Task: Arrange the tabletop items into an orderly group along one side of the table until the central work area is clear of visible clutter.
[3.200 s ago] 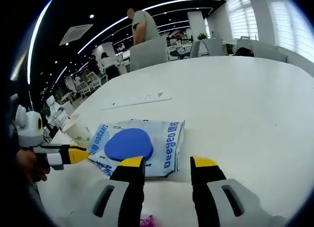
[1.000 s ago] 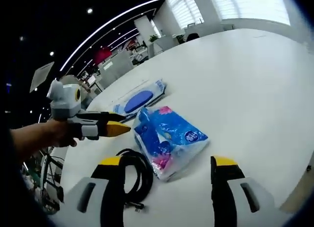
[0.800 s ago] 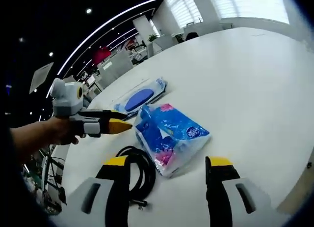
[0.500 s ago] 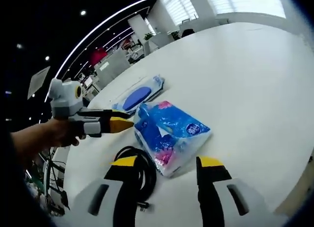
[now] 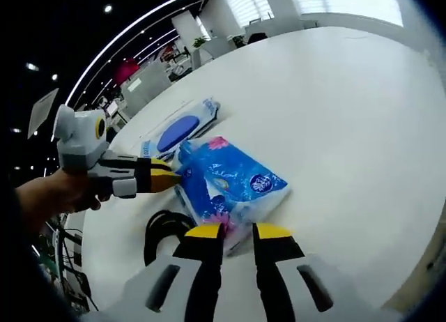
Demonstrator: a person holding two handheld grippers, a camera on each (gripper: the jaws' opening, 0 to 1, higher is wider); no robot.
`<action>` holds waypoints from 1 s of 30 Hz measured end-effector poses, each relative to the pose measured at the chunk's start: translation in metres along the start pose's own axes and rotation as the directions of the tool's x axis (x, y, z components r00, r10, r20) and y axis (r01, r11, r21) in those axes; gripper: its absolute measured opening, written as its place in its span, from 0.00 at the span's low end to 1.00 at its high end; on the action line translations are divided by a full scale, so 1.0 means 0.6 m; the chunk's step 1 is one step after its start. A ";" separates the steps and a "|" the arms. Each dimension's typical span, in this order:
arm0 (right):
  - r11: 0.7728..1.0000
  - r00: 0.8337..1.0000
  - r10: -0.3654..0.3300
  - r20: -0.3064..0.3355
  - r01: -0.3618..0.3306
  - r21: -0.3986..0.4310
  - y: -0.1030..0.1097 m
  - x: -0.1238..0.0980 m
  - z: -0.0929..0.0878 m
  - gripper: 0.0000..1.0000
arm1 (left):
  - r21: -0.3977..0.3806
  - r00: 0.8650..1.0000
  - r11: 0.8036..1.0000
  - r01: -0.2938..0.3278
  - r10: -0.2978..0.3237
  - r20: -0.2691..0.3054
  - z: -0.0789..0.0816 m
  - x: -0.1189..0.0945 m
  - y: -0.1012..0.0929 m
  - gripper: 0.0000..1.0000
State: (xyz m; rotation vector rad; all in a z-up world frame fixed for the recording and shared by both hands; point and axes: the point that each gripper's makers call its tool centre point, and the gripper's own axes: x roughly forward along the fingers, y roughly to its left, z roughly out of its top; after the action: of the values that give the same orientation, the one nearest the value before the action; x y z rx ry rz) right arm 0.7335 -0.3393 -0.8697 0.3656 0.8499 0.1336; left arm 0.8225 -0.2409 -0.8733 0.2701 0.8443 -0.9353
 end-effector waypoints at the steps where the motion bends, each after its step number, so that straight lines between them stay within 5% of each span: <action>1: 1.000 1.000 -0.001 0.001 0.001 0.007 0.001 0.000 0.000 0.11 | -0.001 1.000 1.000 0.005 -0.005 0.002 0.000 0.000 -0.002 0.03; 8: 1.000 1.000 -0.012 0.002 0.012 0.014 0.003 -0.010 -0.001 0.02 | 0.024 1.000 1.000 -0.006 0.005 0.020 0.010 -0.010 -0.009 0.00; 17: 1.000 0.999 -0.014 0.041 0.014 0.006 0.004 -0.040 0.020 0.00 | -0.039 0.998 0.999 -0.021 0.024 0.063 0.019 -0.034 -0.023 0.00; 30: 0.997 0.999 0.018 0.037 -0.015 -0.073 -0.021 -0.060 0.082 0.00 | -0.197 0.977 0.972 -0.130 0.160 0.140 0.058 -0.069 -0.045 0.00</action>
State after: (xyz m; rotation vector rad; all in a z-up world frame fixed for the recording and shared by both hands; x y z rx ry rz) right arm 0.7467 -0.3733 -0.8194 0.3065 0.8030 0.1716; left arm 0.8059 -0.2511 -0.8161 0.0933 0.7524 -0.7242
